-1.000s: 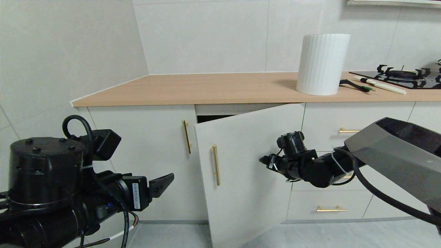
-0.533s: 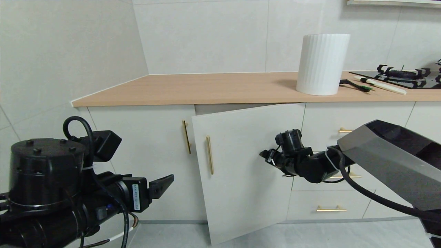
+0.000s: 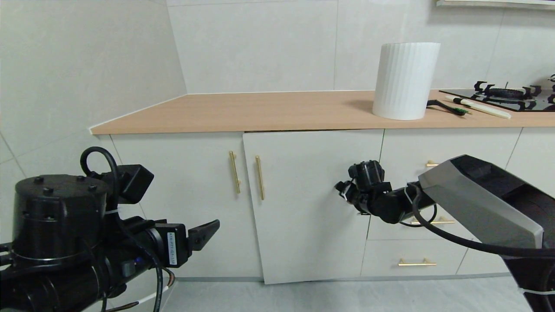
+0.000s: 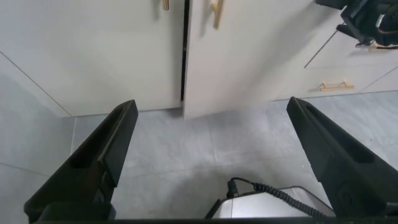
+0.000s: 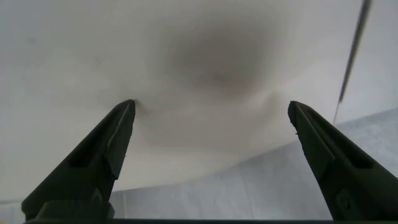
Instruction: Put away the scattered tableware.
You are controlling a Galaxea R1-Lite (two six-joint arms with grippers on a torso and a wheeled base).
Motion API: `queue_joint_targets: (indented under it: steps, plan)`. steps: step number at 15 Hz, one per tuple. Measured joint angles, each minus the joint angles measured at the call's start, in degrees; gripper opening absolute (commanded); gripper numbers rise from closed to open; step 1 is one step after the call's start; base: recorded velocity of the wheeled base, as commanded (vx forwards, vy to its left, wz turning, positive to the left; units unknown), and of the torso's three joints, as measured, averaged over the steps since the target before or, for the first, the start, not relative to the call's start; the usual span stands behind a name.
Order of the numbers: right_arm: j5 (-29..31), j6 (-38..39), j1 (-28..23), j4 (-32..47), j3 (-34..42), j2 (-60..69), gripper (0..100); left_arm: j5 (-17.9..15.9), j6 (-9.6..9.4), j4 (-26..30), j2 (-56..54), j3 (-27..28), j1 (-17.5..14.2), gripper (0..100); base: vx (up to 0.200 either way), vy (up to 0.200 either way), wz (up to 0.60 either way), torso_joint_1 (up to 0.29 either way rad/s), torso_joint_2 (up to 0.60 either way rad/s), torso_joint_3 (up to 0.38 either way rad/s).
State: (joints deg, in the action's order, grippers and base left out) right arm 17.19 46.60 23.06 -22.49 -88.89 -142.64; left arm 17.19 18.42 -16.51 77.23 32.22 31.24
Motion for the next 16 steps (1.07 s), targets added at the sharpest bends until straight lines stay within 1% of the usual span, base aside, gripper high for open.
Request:
queue_joint_targets:
  steps: [5, 12, 14, 16]
  plan:
    - [1.12, 0.02, -0.27, -0.13, -1.95, -1.93, 100, 0.02, 0.02, -0.07, 0.04, 0.00, -0.05, 100, 0.000, 0.000, 0.00, 0.000, 0.00, 0.000]
    - [1.23, -0.29, -0.79, -0.02, -1.97, -2.12, 100, 0.02, 0.00, -0.07, 0.11, 0.05, -0.05, 100, 0.000, 0.000, 0.00, 0.000, 0.00, 0.000]
    - [1.52, -0.29, -0.52, -0.17, -0.93, -1.10, 100, 0.02, 0.02, -0.27, 0.06, 0.05, -0.05, 100, 0.000, 0.000, 0.00, 0.000, 0.00, 0.000]
    - [1.55, -1.48, 0.30, -0.38, 2.84, 2.21, 100, 0.13, -0.04, -0.27, -0.33, 0.11, -0.05, 100, 0.000, 0.000, 0.00, 0.000, 0.00, 0.000]
